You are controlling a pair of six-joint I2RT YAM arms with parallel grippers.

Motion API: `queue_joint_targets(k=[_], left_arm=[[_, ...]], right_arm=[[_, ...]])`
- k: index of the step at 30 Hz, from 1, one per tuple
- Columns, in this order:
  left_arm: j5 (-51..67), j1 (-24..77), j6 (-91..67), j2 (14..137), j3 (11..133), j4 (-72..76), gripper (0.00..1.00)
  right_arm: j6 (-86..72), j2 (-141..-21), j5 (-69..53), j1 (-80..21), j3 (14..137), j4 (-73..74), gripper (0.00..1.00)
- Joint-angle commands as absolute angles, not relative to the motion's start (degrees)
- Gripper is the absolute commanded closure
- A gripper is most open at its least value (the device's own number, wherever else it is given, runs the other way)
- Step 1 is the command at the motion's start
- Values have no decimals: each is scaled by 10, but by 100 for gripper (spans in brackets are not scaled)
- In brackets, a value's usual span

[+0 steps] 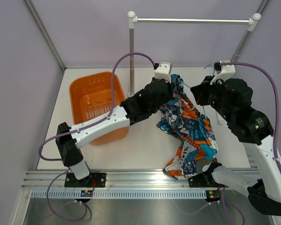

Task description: Remove the shorts from the hanger

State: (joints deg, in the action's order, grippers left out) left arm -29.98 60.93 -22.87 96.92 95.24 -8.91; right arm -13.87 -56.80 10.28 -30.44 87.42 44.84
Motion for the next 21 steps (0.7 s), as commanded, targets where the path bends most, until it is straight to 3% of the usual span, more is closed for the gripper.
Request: queue_joint_targets(k=[1,21], left_arm=[[-332,573,-215,970,979,-67,100],[-285,518,-207,1029,1010,-101,100]], right_arm=[[-151,-545,60,-309,892,475,100],[-150,-512,68,-309,918,503,100]])
